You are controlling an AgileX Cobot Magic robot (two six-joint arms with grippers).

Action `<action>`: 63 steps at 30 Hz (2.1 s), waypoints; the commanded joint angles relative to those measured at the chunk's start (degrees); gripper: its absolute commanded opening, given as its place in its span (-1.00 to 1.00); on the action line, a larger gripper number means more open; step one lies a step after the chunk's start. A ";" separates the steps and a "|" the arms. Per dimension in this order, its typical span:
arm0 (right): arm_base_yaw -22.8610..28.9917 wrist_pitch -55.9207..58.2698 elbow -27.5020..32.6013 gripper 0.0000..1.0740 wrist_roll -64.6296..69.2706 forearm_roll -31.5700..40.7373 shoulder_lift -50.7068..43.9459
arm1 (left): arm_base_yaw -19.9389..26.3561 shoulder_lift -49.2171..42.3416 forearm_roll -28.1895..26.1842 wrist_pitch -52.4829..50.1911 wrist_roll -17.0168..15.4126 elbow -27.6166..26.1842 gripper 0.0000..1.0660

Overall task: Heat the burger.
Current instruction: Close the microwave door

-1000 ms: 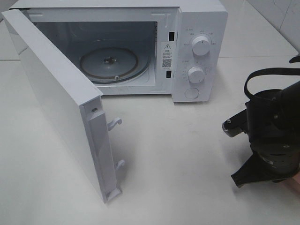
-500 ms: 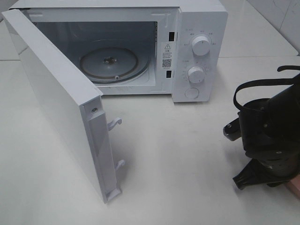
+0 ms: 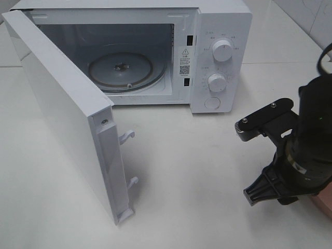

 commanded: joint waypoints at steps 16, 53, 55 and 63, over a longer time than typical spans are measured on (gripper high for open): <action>0.23 2.98 -0.06 0.49 -33.29 19.08 -20.68 | 0.11 -0.46 -0.11 -0.11 -0.40 0.17 0.84; -18.05 16.10 2.86 0.44 -43.83 27.90 -61.88 | 0.11 -0.46 -0.11 -0.11 -0.40 0.17 0.84; -19.14 16.10 2.98 0.43 -43.77 28.30 -63.14 | 0.11 -0.46 -0.11 -0.11 -0.40 0.17 0.84; -26.41 15.24 6.99 0.42 -43.83 29.74 -73.85 | 0.11 -0.46 -0.11 -0.11 -0.40 0.17 0.84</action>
